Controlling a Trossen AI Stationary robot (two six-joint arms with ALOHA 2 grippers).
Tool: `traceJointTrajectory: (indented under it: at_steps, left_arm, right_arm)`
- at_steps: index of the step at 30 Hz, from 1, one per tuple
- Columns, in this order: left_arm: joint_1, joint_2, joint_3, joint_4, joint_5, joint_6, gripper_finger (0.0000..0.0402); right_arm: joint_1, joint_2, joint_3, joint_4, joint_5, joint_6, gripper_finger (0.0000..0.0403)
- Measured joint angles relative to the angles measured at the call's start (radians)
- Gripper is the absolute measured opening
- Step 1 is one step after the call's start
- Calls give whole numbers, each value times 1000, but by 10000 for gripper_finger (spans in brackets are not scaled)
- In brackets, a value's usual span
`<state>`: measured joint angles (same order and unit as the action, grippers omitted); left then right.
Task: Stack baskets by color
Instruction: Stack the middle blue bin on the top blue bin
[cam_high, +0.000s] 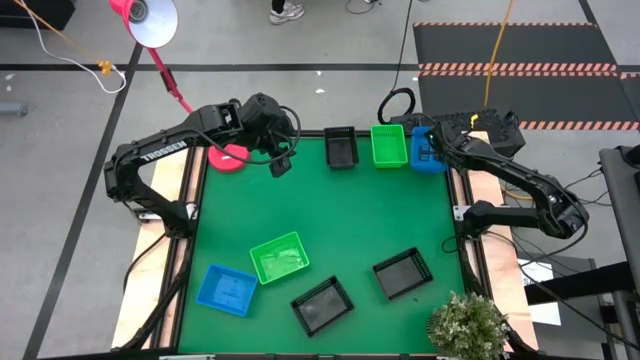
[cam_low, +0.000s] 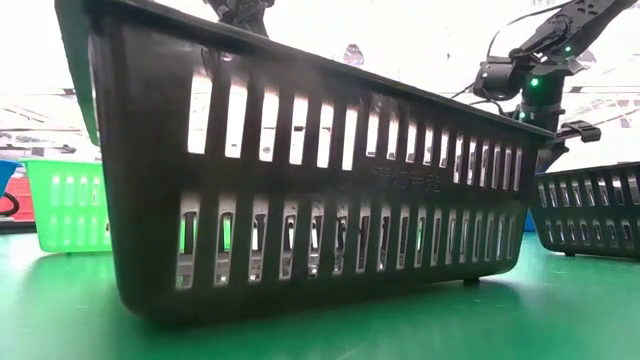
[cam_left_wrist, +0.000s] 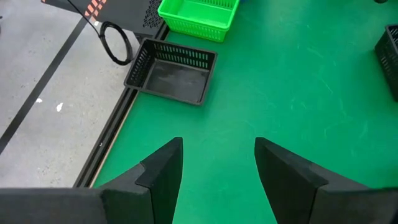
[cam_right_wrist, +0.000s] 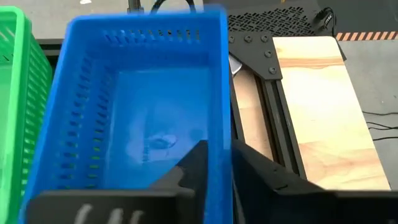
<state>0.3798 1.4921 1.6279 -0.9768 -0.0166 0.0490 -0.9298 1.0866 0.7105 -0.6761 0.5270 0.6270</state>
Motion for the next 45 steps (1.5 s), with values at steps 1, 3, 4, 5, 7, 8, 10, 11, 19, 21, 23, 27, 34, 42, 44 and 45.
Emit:
traceJointTrajectory:
  at_steps: [1, 3, 4, 5, 7, 8, 10, 11, 19, 21, 23, 27, 34, 42, 44, 45]
  left_arm:
    - [0, 0, 0, 0, 0, 0, 200]
    - [0, 0, 0, 0, 0, -2, 200]
    - [0, 0, 0, 0, 0, -3, 200]
    - [0, 0, 0, 0, 0, -4, 200]
    - [0, 0, 0, 0, 0, -8, 200]
    - [0, 0, 0, 0, 0, -10, 200]
    - [0, 0, 0, 0, 0, -11, 200]
    - [0, 0, 0, 0, 0, -11, 200]
    - [2, 0, -1, 7, -1, -4, 200]
    - [2, 0, -10, 26, -2, -2, 200]
    - [2, 0, -22, 39, -2, -7, 200]
    - [2, 0, -38, 45, -2, -12, 200]
    - [2, 0, -67, 46, -2, -39, 200]
    - [2, 0, -71, 47, -2, -45, 200]
    - [2, 0, -71, 48, -1, -45, 200]
    - [2, 0, -71, 47, -1, -45, 200]
  right_arm:
    - [0, 0, 0, 6, -1, 0, 86]
    - [0, -9, 0, 8, -6, 4, 107]
    - [0, -15, 0, 5, -9, 10, 118]
    - [0, -22, 0, 0, -16, 18, 128]
    - [0, -43, 0, -17, -41, 36, 148]
    - [0, -57, 3, -27, -58, 44, 157]
    - [3, -87, 29, -69, -86, 51, 170]
    - [9, -101, 47, -96, -91, 53, 174]
    - [64, -156, 114, -202, -439, -90, 143]
    - [84, -142, 102, -248, -515, -152, 122]
    - [104, -124, 87, -289, -524, -173, 96]
    - [107, -76, 68, -293, -437, -161, 43]
    - [78, 56, 68, -270, -353, -116, 11]
    - [67, 187, 68, -222, -370, -127, 1]
    - [67, 198, 68, -199, -364, -129, 2]
    - [67, 203, 68, -196, -350, -126, 1]
